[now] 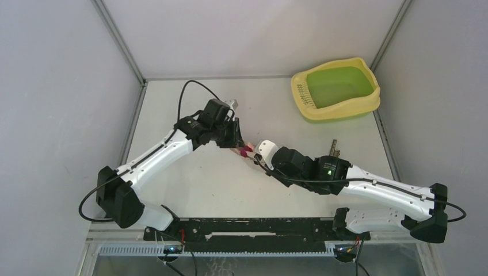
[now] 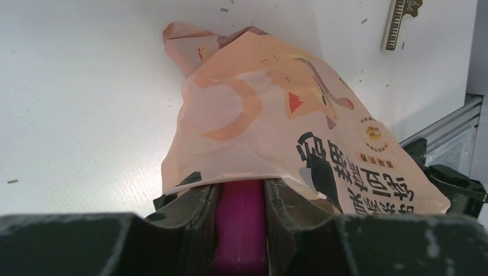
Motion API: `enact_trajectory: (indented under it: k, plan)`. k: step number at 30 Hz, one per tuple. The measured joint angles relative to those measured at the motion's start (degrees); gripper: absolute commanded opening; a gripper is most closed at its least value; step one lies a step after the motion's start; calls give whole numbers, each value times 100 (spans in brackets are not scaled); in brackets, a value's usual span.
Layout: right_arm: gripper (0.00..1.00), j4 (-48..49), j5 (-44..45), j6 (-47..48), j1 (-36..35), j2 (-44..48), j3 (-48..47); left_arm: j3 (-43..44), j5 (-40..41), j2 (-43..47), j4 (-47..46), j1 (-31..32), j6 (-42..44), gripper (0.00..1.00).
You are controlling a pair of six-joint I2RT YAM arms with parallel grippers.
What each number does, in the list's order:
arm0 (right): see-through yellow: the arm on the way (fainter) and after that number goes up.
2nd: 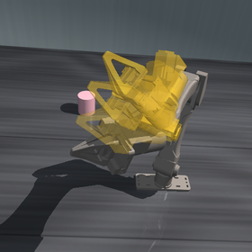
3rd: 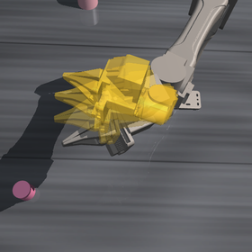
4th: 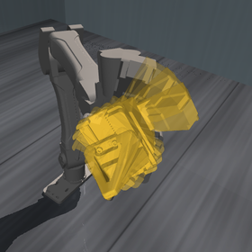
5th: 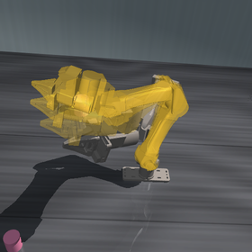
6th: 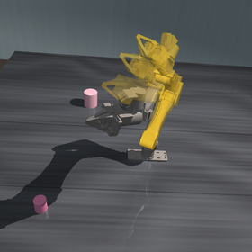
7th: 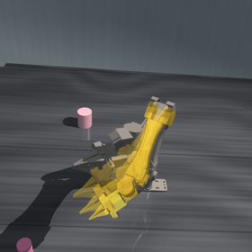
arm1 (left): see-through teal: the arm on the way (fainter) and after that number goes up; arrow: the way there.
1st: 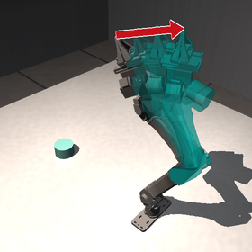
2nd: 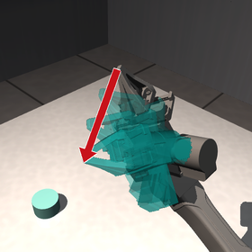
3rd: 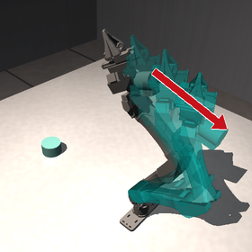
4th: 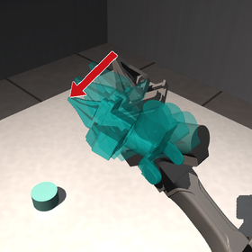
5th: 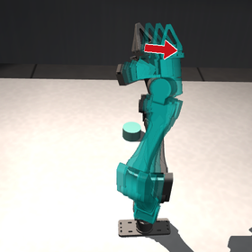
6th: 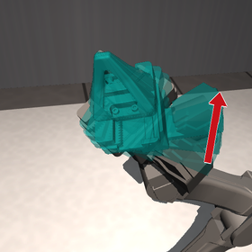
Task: Fill the litter box with clean litter
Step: 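Scoop the cat litter from the cat litter bag.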
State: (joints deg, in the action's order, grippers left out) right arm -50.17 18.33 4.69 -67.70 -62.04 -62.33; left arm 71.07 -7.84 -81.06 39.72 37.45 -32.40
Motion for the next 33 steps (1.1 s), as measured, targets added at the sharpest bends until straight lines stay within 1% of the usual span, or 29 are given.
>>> enact_trajectory:
  k: [4, 7, 10, 15, 18, 21, 26, 33]
  plan:
    - [0, 275, 90, -339, -63, 66, 247, 195, 20, -247, 24, 87, 151, 0]
    - [0, 542, 42, -487, 90, 258, 505, 387, -17, -549, 24, 177, 337, 0]
    - [0, 682, -289, -540, 496, 555, 713, 516, -118, -798, -50, 267, 560, 0]
    - [0, 697, -1139, -551, 1519, 890, 828, 557, -433, -975, -304, 330, 857, 0]
    - [0, 678, -1495, -553, 1773, 894, 831, 555, -656, -1058, -455, 330, 1016, 0]
    - [0, 680, -1803, -568, 1912, 894, 870, 470, -935, -1137, -691, 304, 1108, 0]
    - [0, 715, -2173, -658, 2006, 894, 960, 74, -1405, -1139, -1316, 282, 1139, 0]
    - [0, 713, -2428, -752, 2063, 905, 1071, -282, -1899, -1292, -1989, 278, 1080, 0]
